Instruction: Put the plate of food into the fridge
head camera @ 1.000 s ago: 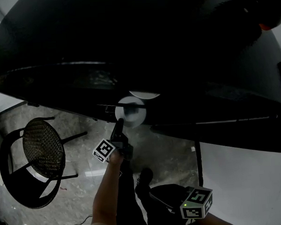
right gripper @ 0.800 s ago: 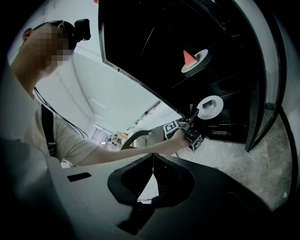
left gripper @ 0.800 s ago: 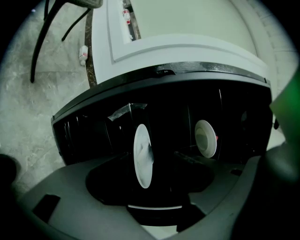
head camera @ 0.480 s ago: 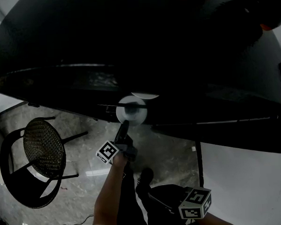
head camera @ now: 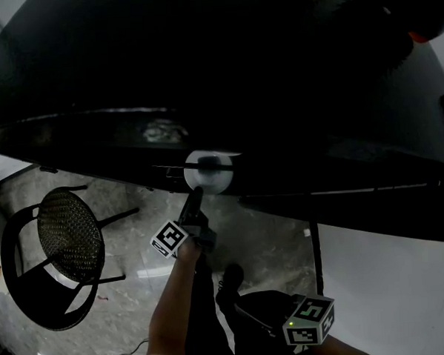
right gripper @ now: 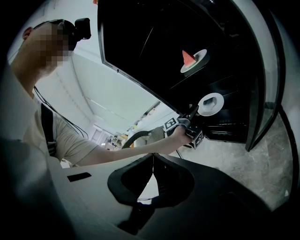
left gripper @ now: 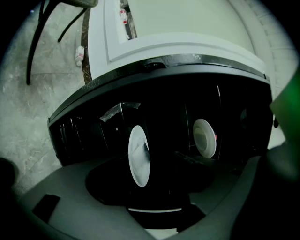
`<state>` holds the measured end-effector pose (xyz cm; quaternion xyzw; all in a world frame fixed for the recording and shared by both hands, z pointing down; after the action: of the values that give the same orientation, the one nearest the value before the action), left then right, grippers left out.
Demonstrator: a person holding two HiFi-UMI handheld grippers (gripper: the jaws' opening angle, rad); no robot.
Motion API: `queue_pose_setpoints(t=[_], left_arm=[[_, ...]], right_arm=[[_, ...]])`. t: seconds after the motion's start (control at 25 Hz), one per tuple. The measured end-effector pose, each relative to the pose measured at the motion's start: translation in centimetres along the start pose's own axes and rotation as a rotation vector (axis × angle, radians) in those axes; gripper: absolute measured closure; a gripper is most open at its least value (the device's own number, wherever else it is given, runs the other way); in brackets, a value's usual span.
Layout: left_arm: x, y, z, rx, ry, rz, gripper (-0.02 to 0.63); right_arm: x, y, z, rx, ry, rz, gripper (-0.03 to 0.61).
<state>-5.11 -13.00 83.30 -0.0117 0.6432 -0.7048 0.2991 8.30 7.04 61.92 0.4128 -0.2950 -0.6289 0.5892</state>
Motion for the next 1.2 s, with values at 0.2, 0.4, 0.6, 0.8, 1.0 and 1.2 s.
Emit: queue_pose_setpoints(t=[0.2, 0.4, 0.6, 0.8, 1.0, 1.2], left_arm=[[-1.7, 0.9, -0.4, -0.010, -0.058, 0.042, 0.331], [-2.4, 1.3, 0.8, -0.023, -0.105, 0.067, 0.331], [-2.1, 1.4, 1.7, -0.025, -0.112, 0.091, 0.331], [-1.7, 1.4, 2.8, -0.034, -0.119, 0.112, 0.331], [-1.7, 1.5, 3.8, -0.042, -0.129, 0.135, 0.331], [-1.3, 1.6, 4.8, -0.045, -0.135, 0.154, 0.331]], right_arm=[[-0.1, 0.0, 0.4, 0.005, -0.003, -0.002, 0.557], [-0.3, 0.1, 0.5, 0.003, -0.004, 0.002, 0.557], [-0.1, 0.2, 0.2, 0.000, 0.004, 0.006, 0.557], [-0.1, 0.4, 0.1, 0.002, 0.016, 0.016, 0.557], [0.0, 0.6, -0.2, 0.002, 0.020, 0.015, 0.557], [0.1, 1.0, -0.6, -0.002, 0.028, 0.022, 0.557]])
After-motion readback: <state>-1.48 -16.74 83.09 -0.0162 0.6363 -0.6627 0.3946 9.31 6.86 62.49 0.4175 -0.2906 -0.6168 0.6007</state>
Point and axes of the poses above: the fingertips, and each gripper's own axes: z forward along the fingers, y to its right, x out of its top, the point moved 4 cm from there along -z, backward along the fingers, and after that the axes turned 14 degrees about z, right-handed, at the moved point
